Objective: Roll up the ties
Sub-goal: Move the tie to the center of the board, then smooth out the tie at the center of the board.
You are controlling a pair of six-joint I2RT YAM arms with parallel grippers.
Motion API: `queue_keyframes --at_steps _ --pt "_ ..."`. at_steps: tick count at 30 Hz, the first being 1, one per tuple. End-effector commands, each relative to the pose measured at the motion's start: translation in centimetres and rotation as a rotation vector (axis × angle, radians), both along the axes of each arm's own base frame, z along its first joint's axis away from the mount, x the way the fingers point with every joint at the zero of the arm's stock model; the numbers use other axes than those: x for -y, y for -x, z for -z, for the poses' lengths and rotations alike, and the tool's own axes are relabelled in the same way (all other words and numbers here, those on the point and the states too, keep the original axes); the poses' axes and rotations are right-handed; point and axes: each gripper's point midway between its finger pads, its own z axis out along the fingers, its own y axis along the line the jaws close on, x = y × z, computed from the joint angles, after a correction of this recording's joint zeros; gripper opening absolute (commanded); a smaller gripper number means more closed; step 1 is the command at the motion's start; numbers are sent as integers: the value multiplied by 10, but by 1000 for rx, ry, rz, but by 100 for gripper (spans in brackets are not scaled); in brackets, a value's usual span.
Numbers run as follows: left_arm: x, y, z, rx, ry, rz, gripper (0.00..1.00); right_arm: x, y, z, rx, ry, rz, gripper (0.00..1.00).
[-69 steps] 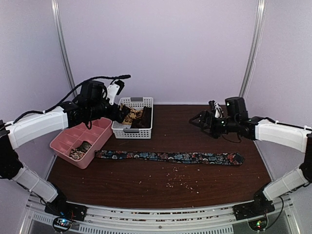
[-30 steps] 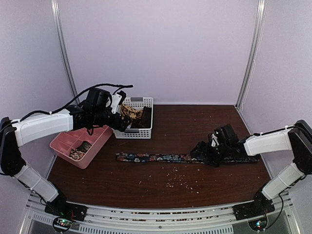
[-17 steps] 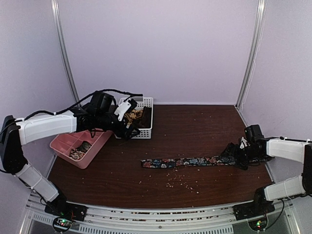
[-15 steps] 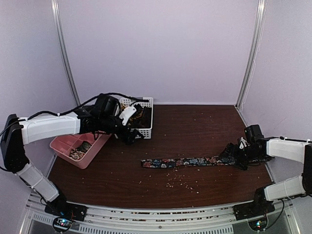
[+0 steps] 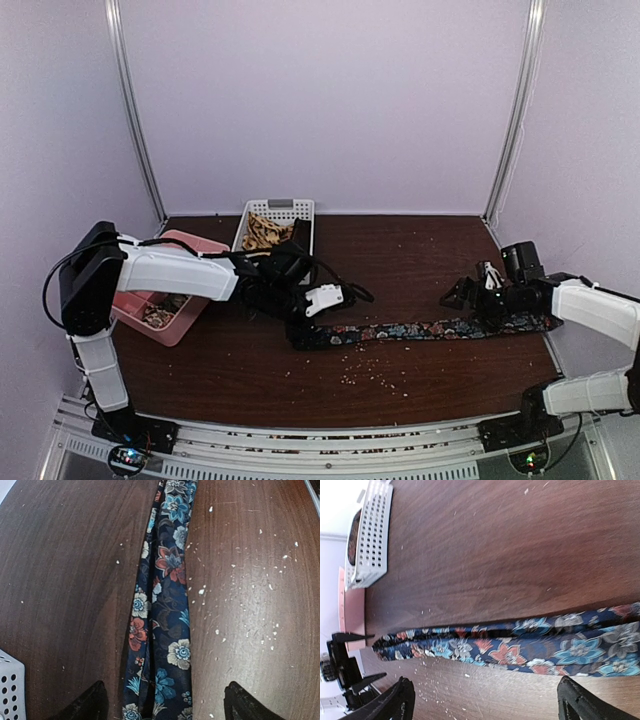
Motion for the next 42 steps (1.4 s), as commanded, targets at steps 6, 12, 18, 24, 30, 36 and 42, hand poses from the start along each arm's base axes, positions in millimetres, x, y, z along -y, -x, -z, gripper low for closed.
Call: queue_keyframes --at_steps 6,12,18,24,30,36,42 --pt "13 -18 -18 74 43 -25 82 -37 -2 24 -24 102 -28 100" --pt "20 -5 -10 17 46 45 82 -30 -11 38 -34 181 -13 100" --pt "22 -3 4 14 15 78 78 -23 -5 54 -75 218 -15 100" --pt "25 1 24 6 -61 118 66 -11 -2 65 -103 231 9 100" --pt "19 -2 30 35 -111 118 36 3 1 69 -120 245 33 100" --pt "9 -7 29 73 -144 110 8 17 5 70 -131 266 42 100" --pt "1 -18 18 92 -107 59 0 34 11 70 -147 288 64 100"
